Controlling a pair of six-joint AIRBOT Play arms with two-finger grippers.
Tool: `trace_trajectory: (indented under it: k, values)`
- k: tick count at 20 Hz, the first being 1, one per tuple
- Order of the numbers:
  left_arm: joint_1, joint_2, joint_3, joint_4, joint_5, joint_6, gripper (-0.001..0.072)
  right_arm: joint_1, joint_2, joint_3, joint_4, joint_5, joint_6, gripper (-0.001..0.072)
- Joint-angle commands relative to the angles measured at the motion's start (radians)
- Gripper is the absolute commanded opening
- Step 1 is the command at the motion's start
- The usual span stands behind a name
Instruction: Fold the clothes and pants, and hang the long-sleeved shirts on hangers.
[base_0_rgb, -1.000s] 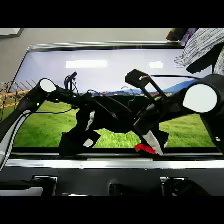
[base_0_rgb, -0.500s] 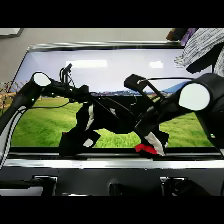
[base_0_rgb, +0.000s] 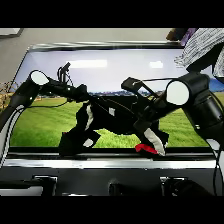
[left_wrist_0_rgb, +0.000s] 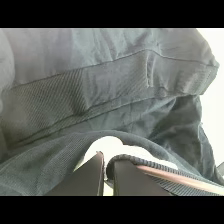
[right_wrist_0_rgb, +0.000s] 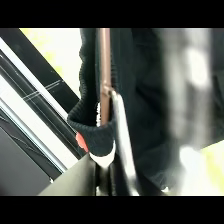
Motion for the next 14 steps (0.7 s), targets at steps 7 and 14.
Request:
trace_trajectory:
  k: [7, 14]
  values:
    - [0.0, 0.002, 0.14, 0.066, -0.083, -0.016, 0.0028, 0.001, -0.027, 0.0, -0.073, 0.013, 0.036, 0.0033]
    - [0.0, 0.001, 0.139, 0.165, -0.097, -0.032, 0.0028, 0.001, 0.015, 0.0, -0.084, 0.099, 0.108, 0.0033]
